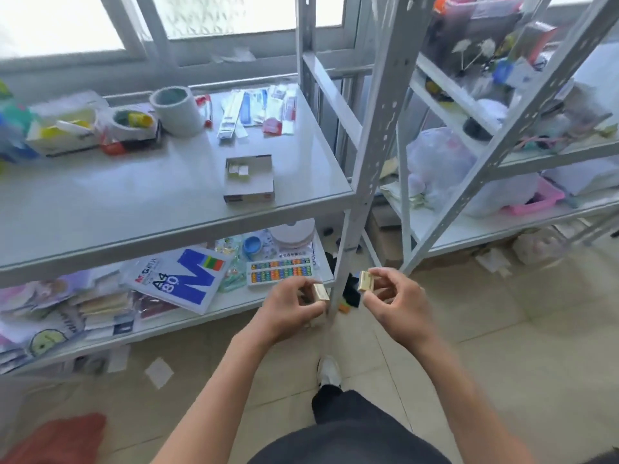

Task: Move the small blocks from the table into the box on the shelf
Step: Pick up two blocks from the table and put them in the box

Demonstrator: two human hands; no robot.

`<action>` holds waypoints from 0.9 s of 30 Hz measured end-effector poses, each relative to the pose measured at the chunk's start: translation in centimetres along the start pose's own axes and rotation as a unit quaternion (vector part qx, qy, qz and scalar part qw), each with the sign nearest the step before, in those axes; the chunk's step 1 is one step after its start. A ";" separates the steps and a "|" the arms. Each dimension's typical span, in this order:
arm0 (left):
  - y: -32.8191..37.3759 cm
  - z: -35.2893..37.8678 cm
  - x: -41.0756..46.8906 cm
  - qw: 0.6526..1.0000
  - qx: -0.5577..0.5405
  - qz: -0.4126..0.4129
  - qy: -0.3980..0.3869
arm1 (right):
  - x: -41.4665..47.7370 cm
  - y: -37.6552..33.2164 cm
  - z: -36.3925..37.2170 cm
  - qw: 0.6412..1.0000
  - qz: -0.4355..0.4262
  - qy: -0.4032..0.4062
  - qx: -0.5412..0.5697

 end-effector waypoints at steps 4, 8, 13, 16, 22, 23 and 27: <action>3.3 -3.0 5.3 0.999 0.038 0.034 0.013 | 6.5 -3.5 0.2 0.998 -0.040 -0.031 0.023; 5.4 -7.7 8.5 0.993 0.033 0.035 0.109 | 12.3 -7.3 0.6 0.992 -0.097 -0.075 0.007; 3.8 -13.8 10.0 0.973 0.062 0.019 0.219 | 16.6 -12.1 2.9 0.981 -0.157 -0.114 0.011; 2.8 -17.7 12.1 0.959 0.112 -0.018 0.261 | 18.4 -14.3 4.6 0.975 -0.181 -0.129 0.011; 0.9 -21.1 17.5 0.958 0.202 -0.101 0.179 | 21.9 -17.1 7.8 0.969 -0.208 -0.121 -0.050; 0.4 -21.3 18.3 0.956 0.216 -0.110 0.164 | 22.5 -17.5 8.3 0.967 -0.212 -0.121 -0.069; -1.3 -21.0 20.2 0.942 0.293 -0.126 0.106 | 25.3 -19.0 10.2 0.964 -0.206 -0.115 -0.124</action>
Point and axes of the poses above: each hand's wrist, its own x-axis towards the middle knuckle, its own z-axis out of the palm, y = z × x, the point moved 6 cm from there along x, towards the middle knuckle, and after that the axes turned 3 degrees about -x, right-handed, at the moved point
